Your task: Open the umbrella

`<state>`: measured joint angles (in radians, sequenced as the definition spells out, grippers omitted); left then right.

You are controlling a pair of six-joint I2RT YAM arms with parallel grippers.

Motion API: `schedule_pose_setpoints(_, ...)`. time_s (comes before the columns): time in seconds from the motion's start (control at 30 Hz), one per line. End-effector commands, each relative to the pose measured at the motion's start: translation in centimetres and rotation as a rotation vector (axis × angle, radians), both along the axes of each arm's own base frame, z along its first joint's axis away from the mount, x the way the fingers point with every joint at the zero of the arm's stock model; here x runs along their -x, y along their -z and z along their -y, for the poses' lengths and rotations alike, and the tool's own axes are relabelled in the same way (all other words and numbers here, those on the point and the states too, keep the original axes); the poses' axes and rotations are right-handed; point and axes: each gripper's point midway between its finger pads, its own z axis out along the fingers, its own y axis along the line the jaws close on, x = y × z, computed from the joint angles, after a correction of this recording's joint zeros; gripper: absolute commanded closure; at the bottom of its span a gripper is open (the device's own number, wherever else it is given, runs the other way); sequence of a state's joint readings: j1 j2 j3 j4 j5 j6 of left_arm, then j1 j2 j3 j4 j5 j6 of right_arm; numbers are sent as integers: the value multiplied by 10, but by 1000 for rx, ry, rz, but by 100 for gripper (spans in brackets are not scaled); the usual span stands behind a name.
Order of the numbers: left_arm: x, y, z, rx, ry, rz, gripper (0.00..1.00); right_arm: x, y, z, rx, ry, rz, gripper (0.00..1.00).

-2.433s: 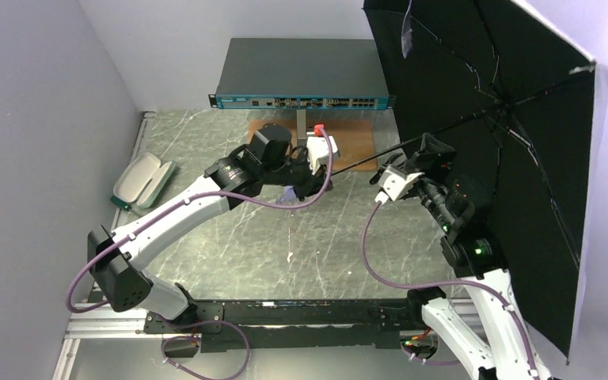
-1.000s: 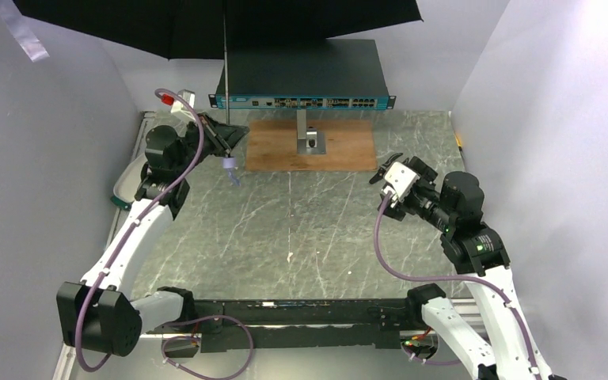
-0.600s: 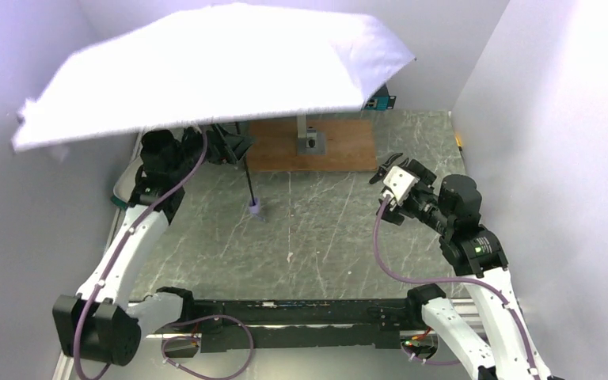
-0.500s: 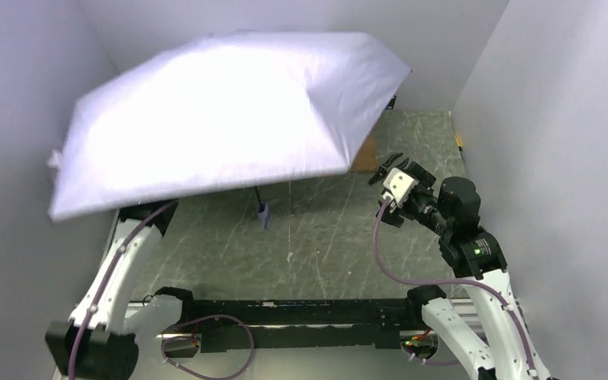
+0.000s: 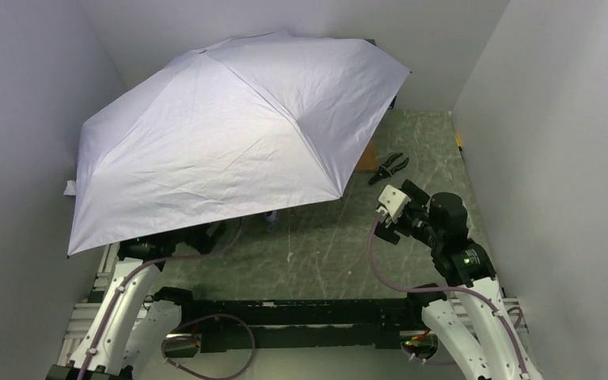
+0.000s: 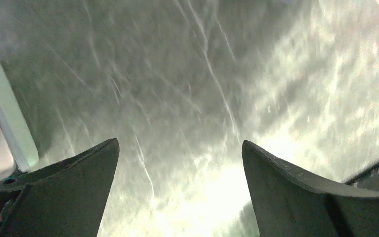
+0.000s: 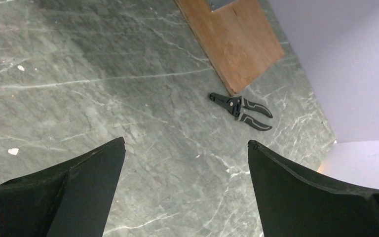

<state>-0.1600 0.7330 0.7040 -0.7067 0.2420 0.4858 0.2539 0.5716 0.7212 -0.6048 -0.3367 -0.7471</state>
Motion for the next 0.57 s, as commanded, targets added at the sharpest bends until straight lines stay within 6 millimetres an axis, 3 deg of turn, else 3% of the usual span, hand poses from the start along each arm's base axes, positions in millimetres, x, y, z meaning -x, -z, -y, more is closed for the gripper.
schedule_pose_setpoints(0.0,43,15,-23,-183,102,-42,0,0,7,7,-8,49,-4,3)
schedule_pose_setpoints(0.27,64,9,-70,-316,-118,65,0,1,20,25,-21,174,10,0)
schedule_pose_setpoints(0.53,69,-10,-102,-403,-278,171,0,5,3,30,-69,218,64,0)
